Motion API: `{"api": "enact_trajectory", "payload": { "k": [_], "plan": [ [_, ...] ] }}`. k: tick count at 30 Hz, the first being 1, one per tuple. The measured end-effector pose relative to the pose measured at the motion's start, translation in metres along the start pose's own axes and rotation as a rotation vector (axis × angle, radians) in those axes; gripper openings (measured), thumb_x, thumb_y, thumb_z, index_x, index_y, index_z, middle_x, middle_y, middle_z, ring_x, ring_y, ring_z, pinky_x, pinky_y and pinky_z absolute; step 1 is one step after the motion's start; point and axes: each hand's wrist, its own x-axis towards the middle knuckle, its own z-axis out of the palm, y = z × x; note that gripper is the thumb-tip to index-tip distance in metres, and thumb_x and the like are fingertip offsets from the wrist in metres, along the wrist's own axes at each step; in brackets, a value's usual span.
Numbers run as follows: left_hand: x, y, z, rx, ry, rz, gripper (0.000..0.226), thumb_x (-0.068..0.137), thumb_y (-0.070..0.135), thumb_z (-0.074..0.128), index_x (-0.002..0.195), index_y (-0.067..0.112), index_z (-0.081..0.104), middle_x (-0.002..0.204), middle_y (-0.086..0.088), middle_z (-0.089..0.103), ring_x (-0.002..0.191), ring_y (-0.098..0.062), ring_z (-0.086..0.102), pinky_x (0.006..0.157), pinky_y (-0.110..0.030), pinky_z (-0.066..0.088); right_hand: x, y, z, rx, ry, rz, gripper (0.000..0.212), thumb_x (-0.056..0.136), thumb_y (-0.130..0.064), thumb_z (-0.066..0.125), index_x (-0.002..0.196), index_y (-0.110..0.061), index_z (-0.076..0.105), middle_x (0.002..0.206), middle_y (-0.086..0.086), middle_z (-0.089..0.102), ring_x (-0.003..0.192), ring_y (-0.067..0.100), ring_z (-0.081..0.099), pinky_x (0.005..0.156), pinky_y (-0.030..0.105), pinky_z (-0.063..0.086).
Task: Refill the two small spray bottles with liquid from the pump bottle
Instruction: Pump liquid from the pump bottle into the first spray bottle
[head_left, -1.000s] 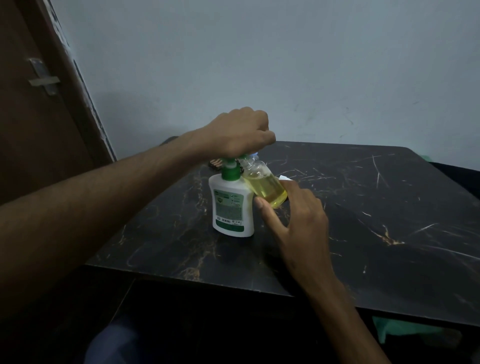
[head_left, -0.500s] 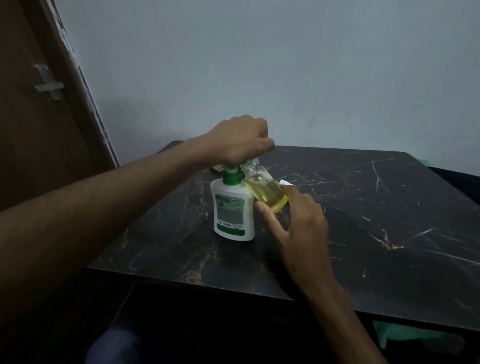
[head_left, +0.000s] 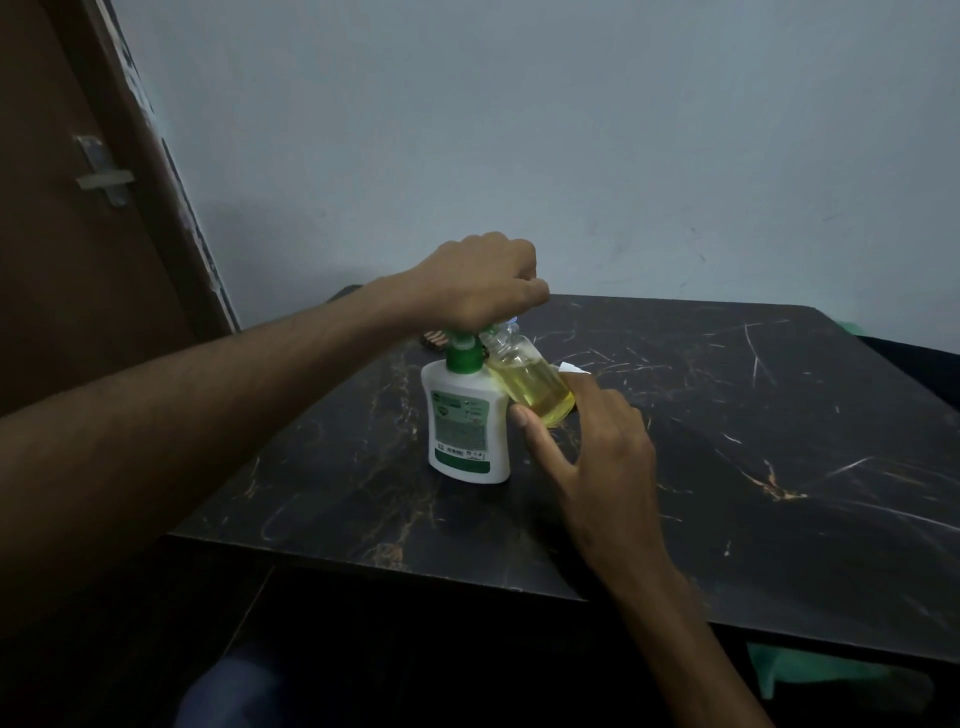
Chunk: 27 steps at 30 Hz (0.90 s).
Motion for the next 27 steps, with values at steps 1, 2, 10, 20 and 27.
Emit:
{"api": "enact_trajectory", "payload": {
  "k": [1, 2, 10, 20, 27],
  "plan": [
    [0.0008, 0.0007, -0.0018, 0.014, 0.008, 0.004, 0.034, 0.101, 0.041, 0.051, 0.073, 0.024, 0.043, 0.085, -0.003, 0.057, 0.077, -0.025, 0.052, 0.063, -0.037, 0.033, 0.0000, -0.0001, 0.0000, 0.003, 0.005, 0.001, 0.047, 0.096, -0.060, 0.054, 0.125, -0.023, 0.062, 0.099, -0.013, 0.054, 0.091, 0.010, 0.048, 0.076, 0.028, 0.037],
    [0.0015, 0.0016, -0.0036, 0.025, 0.014, 0.009, 0.034, 0.101, 0.041, 0.051, 0.072, 0.023, 0.043, 0.082, -0.003, 0.056, 0.076, -0.026, 0.052, 0.062, -0.037, 0.033, 0.0002, -0.0003, -0.0001, 0.006, 0.011, 0.002, 0.047, 0.096, -0.059, 0.054, 0.124, -0.023, 0.062, 0.099, -0.013, 0.054, 0.090, 0.009, 0.048, 0.076, 0.028, 0.037],
    [0.0010, -0.0026, 0.0053, -0.021, -0.011, -0.010, 0.030, 0.101, 0.043, 0.052, 0.077, 0.027, 0.044, 0.093, -0.003, 0.060, 0.085, -0.026, 0.056, 0.066, -0.037, 0.033, 0.0009, -0.0010, -0.0002, 0.005, 0.002, -0.007, 0.044, 0.096, -0.058, 0.055, 0.123, -0.023, 0.062, 0.099, -0.013, 0.056, 0.089, 0.004, 0.044, 0.078, 0.028, 0.037],
    [0.0016, -0.0027, 0.0042, -0.022, 0.004, -0.003, 0.033, 0.100, 0.042, 0.052, 0.073, 0.026, 0.042, 0.082, 0.001, 0.055, 0.078, -0.024, 0.054, 0.063, -0.036, 0.032, 0.0006, -0.0005, -0.0005, 0.001, 0.003, -0.013, 0.042, 0.097, -0.057, 0.056, 0.123, -0.025, 0.062, 0.098, -0.014, 0.055, 0.088, 0.004, 0.044, 0.079, 0.027, 0.036],
    [0.0028, -0.0017, -0.0030, 0.018, 0.032, 0.020, 0.034, 0.099, 0.044, 0.049, 0.072, 0.024, 0.043, 0.084, -0.002, 0.058, 0.077, -0.026, 0.055, 0.064, -0.036, 0.032, 0.0002, -0.0008, 0.0002, 0.004, 0.018, -0.007, 0.043, 0.097, -0.059, 0.054, 0.122, -0.024, 0.062, 0.098, -0.014, 0.055, 0.087, 0.004, 0.043, 0.076, 0.027, 0.035]
  ]
}}
